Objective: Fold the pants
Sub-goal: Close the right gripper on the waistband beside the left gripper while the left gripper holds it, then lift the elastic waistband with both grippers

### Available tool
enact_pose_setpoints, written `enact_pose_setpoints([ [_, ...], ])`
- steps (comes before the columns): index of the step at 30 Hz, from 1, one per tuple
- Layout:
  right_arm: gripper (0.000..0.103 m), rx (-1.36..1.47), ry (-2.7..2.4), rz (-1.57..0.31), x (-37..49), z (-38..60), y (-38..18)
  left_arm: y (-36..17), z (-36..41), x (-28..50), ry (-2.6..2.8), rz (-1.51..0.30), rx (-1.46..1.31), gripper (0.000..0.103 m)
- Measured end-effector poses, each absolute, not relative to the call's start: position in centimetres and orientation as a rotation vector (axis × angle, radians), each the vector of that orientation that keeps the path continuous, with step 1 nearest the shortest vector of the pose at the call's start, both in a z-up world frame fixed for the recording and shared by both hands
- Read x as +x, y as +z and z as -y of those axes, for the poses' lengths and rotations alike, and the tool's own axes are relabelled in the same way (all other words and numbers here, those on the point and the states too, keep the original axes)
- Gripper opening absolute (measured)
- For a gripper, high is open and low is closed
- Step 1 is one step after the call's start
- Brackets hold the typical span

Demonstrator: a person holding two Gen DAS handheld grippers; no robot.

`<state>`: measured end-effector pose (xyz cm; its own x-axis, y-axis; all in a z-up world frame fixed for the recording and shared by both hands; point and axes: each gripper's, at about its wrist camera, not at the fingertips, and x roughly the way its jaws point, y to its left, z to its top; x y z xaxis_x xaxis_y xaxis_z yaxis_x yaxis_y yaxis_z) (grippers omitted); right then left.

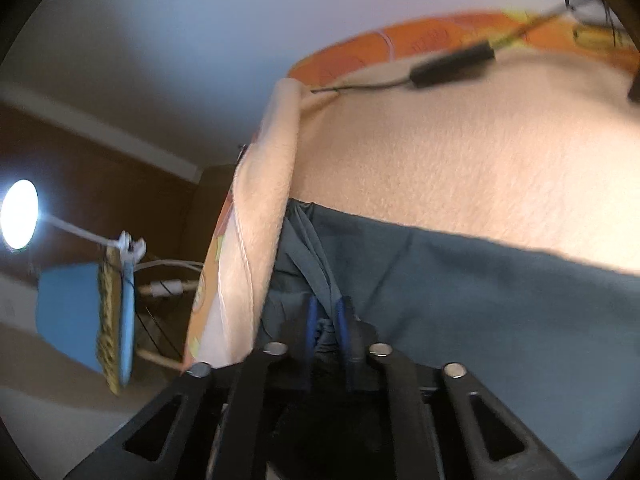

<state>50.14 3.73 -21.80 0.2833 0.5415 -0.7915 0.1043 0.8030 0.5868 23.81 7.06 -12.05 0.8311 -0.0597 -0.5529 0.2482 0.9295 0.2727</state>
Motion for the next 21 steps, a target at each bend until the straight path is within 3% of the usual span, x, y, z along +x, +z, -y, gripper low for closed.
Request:
enact_pose_setpoints([
  [6,0.002,0.56,0.342,-1.26,49.3,-2.5,-21.2,-13.4,-6.7,25.8,-0.242,-0.653,0.305,0.034],
  [10,0.004,0.615,0.378,-1.268,49.4,-1.9,-21.9,-15.0,-7.4,27.7,-0.271,-0.723,0.29,0.041],
  [13,0.027,0.643,0.393,-1.279,49.1,-1.3,-22.2,-15.6,-7.5,27.6,-0.307,-0.739,0.29,0.042],
  [15,0.041,0.662,0.383,-1.287,48.5,-0.2,-22.3,-15.8,-7.7,27.8,-0.326,-0.739,0.298,0.048],
  [18,0.055,0.731,0.367,-1.307,47.2,1.1,-22.6,-16.0,-7.1,27.9,-0.35,-0.733,0.327,0.053],
  [21,0.062,0.765,0.371,-1.319,45.5,1.5,-22.6,-16.3,-6.5,28.6,-0.366,-0.747,0.341,0.053],
])
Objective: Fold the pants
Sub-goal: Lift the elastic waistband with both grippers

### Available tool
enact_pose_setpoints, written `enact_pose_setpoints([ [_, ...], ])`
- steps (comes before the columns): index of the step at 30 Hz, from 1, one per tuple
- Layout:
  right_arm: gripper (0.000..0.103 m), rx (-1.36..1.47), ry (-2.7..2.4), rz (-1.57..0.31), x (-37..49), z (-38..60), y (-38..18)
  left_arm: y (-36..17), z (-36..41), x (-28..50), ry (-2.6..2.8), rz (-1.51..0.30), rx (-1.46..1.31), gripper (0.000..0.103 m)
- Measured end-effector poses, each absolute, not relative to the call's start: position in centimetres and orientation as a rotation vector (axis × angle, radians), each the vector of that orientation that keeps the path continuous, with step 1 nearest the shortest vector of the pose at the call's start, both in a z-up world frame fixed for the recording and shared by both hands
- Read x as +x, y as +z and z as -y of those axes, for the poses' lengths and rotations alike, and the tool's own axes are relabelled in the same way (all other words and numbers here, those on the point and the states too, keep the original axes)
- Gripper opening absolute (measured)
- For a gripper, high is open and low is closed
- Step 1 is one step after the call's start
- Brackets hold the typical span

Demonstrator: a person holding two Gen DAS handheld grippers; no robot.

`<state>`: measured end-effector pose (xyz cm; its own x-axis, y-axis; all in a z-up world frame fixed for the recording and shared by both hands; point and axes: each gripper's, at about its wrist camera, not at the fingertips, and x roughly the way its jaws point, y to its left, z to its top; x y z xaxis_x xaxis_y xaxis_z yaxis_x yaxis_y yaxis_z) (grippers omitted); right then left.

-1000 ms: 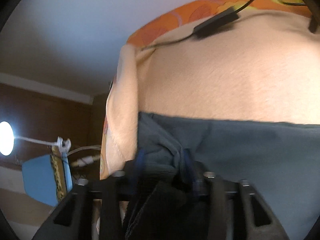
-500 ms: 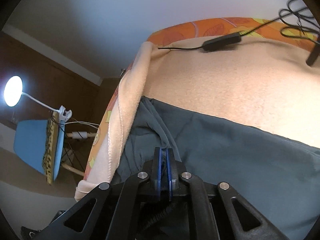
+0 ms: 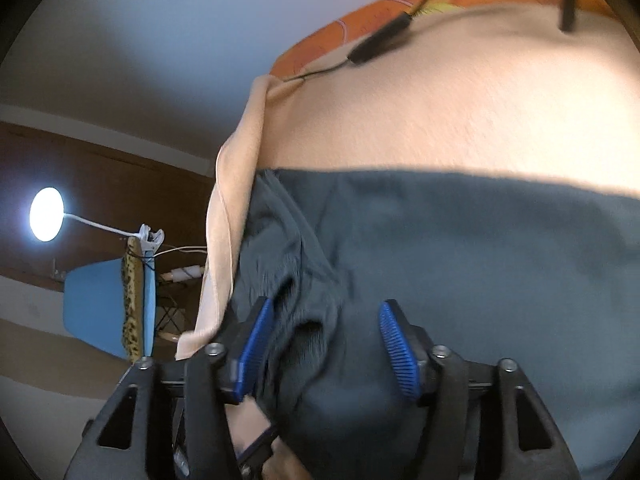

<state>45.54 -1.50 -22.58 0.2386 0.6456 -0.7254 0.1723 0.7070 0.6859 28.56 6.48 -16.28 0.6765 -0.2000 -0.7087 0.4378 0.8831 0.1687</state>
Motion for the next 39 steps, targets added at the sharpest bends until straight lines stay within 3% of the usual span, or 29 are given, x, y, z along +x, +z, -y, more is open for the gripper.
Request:
enact_pose_setpoints([
  [12,0.062,0.769,0.351,-1.322,46.8,-2.0,-22.7,-15.9,-12.0,32.2,-0.332,-0.803,0.191,0.053],
  [13,0.059,0.735,0.334,-1.321,47.1,-2.4,-22.4,-15.8,-13.0,32.5,-0.316,-0.806,0.161,0.053],
  [15,0.033,0.666,0.318,-1.328,47.4,-3.5,-22.4,-15.8,-15.3,33.2,-0.26,-0.802,0.13,0.055],
  [18,0.022,0.646,0.336,-1.334,47.4,-4.2,-22.7,-16.0,-18.3,34.0,-0.184,-0.8,0.1,0.056],
  [23,0.012,0.663,0.363,-1.303,47.1,-4.2,-22.2,-15.8,-19.3,33.7,-0.163,-0.781,0.124,0.056],
  [32,0.013,0.75,0.38,-1.29,47.4,-2.9,-22.0,-14.8,-13.5,31.1,-0.232,-0.666,0.342,0.056],
  [35,0.016,0.763,0.381,-1.296,47.3,-2.8,-22.1,-16.1,-12.0,32.1,-0.242,-0.716,0.44,0.056],
  [39,0.029,0.783,0.38,-1.302,47.1,-2.3,-22.5,-16.8,-12.4,33.7,-0.254,-0.79,0.405,0.042],
])
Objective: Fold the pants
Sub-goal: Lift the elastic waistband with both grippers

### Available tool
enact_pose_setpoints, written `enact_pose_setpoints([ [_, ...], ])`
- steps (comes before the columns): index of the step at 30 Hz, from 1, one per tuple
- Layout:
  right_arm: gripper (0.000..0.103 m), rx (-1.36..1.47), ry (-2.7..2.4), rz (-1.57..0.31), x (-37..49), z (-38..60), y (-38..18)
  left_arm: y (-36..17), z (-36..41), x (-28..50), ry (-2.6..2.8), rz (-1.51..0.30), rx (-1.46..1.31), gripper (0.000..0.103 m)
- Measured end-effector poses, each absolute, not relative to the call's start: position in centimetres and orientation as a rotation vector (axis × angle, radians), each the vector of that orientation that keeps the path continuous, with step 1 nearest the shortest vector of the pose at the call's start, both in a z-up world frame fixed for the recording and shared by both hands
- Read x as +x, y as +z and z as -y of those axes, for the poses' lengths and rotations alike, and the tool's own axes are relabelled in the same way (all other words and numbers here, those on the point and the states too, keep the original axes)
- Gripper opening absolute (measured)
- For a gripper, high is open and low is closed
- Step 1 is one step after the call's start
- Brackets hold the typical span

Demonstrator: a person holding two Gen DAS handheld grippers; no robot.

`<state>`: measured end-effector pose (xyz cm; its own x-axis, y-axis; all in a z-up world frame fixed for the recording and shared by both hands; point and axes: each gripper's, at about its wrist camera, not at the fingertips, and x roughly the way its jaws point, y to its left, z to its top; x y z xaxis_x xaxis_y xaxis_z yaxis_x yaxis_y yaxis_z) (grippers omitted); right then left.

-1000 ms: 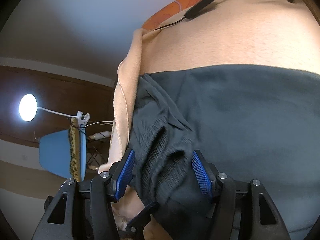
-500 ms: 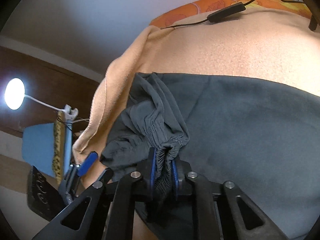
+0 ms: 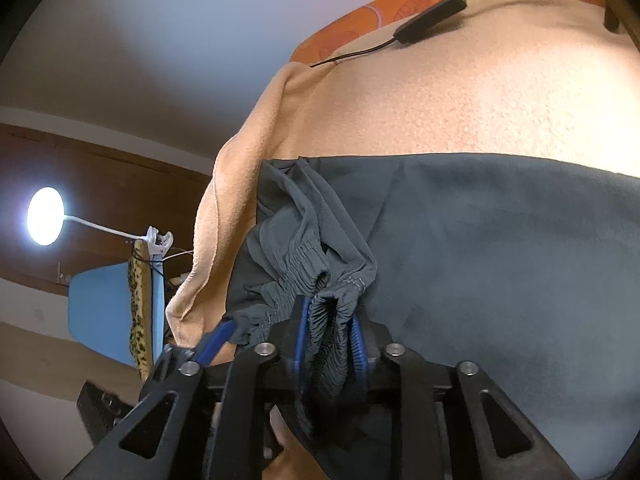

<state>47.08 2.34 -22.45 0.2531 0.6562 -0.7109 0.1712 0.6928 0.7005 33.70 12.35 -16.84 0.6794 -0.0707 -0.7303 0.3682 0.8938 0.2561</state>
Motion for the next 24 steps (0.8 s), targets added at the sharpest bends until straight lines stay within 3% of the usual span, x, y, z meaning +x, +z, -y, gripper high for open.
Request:
enact_pose_setpoints([
  [1,0.03,0.785,0.384,-1.302,46.9,-2.2,-22.5,-16.9,-12.6,34.0,-0.259,-0.798,0.386,0.041],
  [3,0.032,0.786,0.394,-1.302,46.6,-2.1,-22.5,-17.0,-13.3,35.0,-0.28,-0.83,0.33,0.026],
  [7,0.033,0.804,0.412,-1.306,46.0,-2.0,-22.9,-16.9,-14.0,35.6,-0.317,-0.85,0.279,0.013],
  [9,0.039,0.814,0.407,-1.308,45.9,-1.8,-23.2,-15.8,-14.3,35.6,-0.347,-0.836,0.215,0.007],
  [18,0.06,0.942,0.4,-1.245,45.8,0.0,-23.3,-14.9,-10.6,32.8,-0.45,-0.824,0.279,0.006],
  [24,0.061,0.945,0.394,-1.269,46.0,-1.0,-23.4,-15.1,-10.6,32.5,-0.462,-0.822,0.269,0.006],
])
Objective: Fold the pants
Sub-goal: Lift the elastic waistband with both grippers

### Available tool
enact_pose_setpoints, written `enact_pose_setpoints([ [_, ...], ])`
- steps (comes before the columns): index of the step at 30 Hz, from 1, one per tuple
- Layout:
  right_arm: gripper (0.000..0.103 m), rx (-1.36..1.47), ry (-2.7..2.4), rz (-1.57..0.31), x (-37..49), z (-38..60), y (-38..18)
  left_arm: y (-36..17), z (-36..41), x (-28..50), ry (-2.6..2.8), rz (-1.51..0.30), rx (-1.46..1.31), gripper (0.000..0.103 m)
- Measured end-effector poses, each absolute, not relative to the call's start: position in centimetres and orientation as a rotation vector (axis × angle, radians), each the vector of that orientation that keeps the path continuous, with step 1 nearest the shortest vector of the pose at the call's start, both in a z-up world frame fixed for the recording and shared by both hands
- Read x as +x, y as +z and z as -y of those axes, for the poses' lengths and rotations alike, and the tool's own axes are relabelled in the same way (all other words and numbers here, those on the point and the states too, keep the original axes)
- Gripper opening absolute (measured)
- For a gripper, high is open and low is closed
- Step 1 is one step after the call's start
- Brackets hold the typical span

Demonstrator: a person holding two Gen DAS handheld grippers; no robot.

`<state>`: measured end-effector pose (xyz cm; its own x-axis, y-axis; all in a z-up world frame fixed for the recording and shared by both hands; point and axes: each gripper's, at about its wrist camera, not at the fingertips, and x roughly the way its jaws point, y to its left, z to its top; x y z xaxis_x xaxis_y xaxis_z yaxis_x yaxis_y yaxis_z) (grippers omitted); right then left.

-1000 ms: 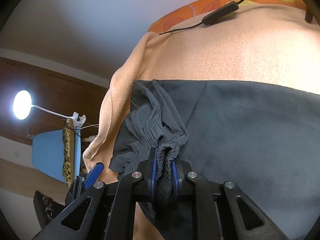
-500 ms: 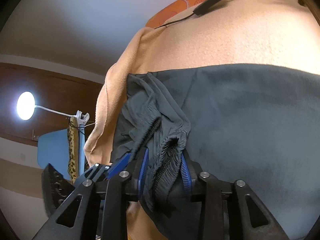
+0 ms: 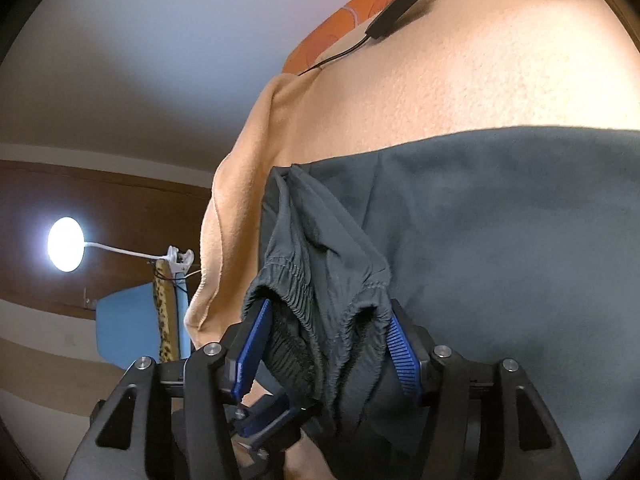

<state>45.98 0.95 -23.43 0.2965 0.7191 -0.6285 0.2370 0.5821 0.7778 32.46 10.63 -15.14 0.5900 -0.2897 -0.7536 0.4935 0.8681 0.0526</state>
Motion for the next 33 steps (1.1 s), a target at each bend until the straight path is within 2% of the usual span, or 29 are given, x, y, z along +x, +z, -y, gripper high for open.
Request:
enact_pose_setpoints([
  [5,0.067,1.024,0.411,-1.248,44.6,-0.5,-23.7,-15.9,-11.6,32.5,-0.456,-0.831,0.271,0.006],
  [9,0.067,1.087,0.401,-1.226,44.0,0.2,-24.3,-16.0,-11.8,32.4,-0.451,-0.834,0.257,0.006],
  [13,0.069,1.027,0.411,-1.235,44.6,-0.9,-24.0,-16.2,-11.5,32.4,-0.464,-0.829,0.277,0.006],
  [16,0.067,0.96,0.395,-1.236,45.3,-2.1,-23.7,-16.4,-10.6,32.7,-0.479,-0.828,0.277,0.006],
  [17,0.062,0.926,0.386,-1.236,45.6,-2.5,-23.5,-16.5,-10.6,32.7,-0.476,-0.827,0.285,0.006],
  [19,0.043,0.865,0.369,-1.255,45.9,-3.4,-23.5,-16.7,-10.7,32.8,-0.473,-0.826,0.296,0.006],
  [20,0.029,0.841,0.368,-1.271,46.0,-3.8,-23.7,-16.6,-10.7,32.7,-0.474,-0.825,0.296,0.007],
  [21,0.022,0.831,0.366,-1.276,46.1,-3.9,-23.8,-16.5,-10.7,32.6,-0.476,-0.826,0.294,0.007],
  [24,0.017,0.815,0.373,-1.273,46.0,-3.7,-23.7,-16.2,-10.9,32.4,-0.488,-0.832,0.278,0.018],
  [25,0.016,0.818,0.374,-1.271,45.9,-3.5,-23.6,-15.9,-11.0,32.2,-0.491,-0.832,0.269,0.02],
  [27,0.016,0.817,0.373,-1.269,45.8,-2.8,-23.2,-15.4,-11.5,31.8,-0.492,-0.828,0.244,0.031],
  [29,0.015,0.811,0.373,-1.257,45.7,-1.9,-22.7,-14.7,-12.3,31.3,-0.481,-0.819,0.209,0.037],
  [33,0.015,0.819,0.362,-1.235,44.9,0.5,-21.2,-13.7,-13.8,30.4,-0.456,-0.797,0.163,0.038],
])
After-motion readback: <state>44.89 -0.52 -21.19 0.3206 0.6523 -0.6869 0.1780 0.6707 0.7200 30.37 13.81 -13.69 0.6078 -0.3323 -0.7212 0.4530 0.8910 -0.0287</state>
